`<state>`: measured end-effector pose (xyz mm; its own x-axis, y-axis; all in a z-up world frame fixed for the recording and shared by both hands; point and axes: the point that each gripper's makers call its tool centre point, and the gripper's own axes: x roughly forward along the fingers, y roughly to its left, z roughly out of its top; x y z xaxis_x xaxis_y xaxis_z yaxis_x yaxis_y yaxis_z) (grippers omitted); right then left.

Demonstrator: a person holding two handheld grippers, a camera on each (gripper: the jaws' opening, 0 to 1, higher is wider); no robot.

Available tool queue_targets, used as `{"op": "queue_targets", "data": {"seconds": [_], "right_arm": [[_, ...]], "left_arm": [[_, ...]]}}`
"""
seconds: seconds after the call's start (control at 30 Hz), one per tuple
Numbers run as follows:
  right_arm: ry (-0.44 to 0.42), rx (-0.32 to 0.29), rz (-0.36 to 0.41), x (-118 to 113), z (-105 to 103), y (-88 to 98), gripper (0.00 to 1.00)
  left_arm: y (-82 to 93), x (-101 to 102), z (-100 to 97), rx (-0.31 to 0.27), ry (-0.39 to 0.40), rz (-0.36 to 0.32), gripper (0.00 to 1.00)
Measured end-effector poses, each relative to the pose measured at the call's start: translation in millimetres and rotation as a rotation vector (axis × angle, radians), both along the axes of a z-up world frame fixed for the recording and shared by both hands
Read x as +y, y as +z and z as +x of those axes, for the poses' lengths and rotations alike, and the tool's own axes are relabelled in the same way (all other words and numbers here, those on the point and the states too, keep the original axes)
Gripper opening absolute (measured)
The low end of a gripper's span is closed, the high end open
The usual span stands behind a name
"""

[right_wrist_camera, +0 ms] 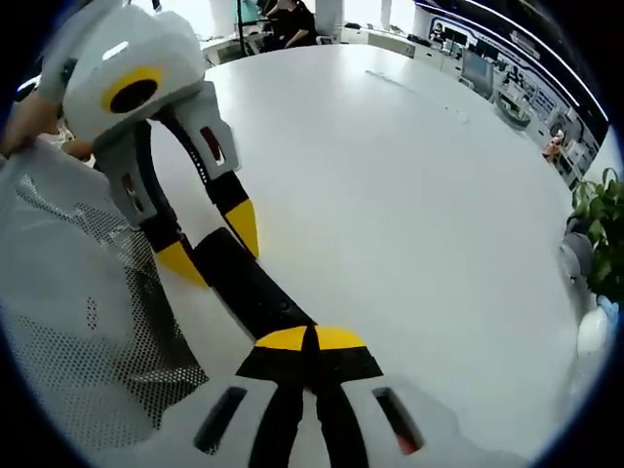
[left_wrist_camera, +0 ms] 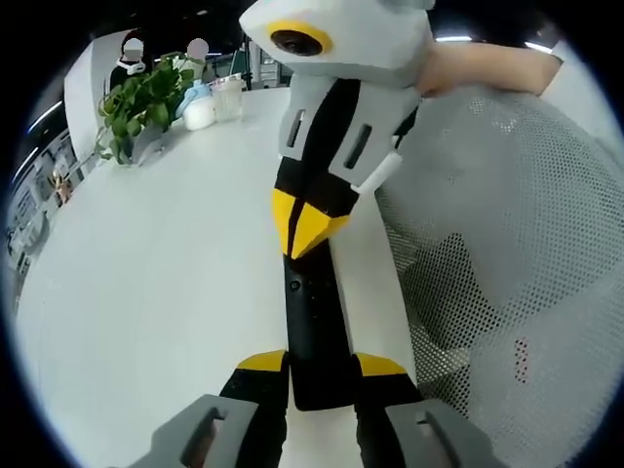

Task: Press the specified remote control buttons in sequence, fully releasing each button before pressing the next.

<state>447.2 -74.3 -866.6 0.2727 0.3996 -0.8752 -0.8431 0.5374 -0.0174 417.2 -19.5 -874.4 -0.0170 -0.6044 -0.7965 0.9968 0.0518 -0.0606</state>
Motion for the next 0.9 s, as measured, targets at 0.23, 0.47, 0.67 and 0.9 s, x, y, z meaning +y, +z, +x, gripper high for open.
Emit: {"op": "queue_targets", "data": {"seconds": [0.23, 0.47, 0.67, 0.9], "right_arm": [[0.066, 0.033, 0.048, 17, -12, 0.5, 0.00], [0.056, 0.046, 0.066, 17, -12, 0.7, 0.00], [0.086, 0.048, 0.053, 20, -15, 0.4, 0.00], [0.106, 0.113, -0.041, 21, -14, -2.0, 0.00]], "left_arm": [[-0.3, 0, -2.8, -0.054, -0.082, 0.006, 0.25], [-0.4, -1, -2.2, -0.049, -0.076, 0.007, 0.25], [-0.1, -1, -2.2, -0.049, -0.075, 0.009, 0.25], [-0.9, -1, -1.7, -0.049, -0.070, 0.010, 0.25]]}}
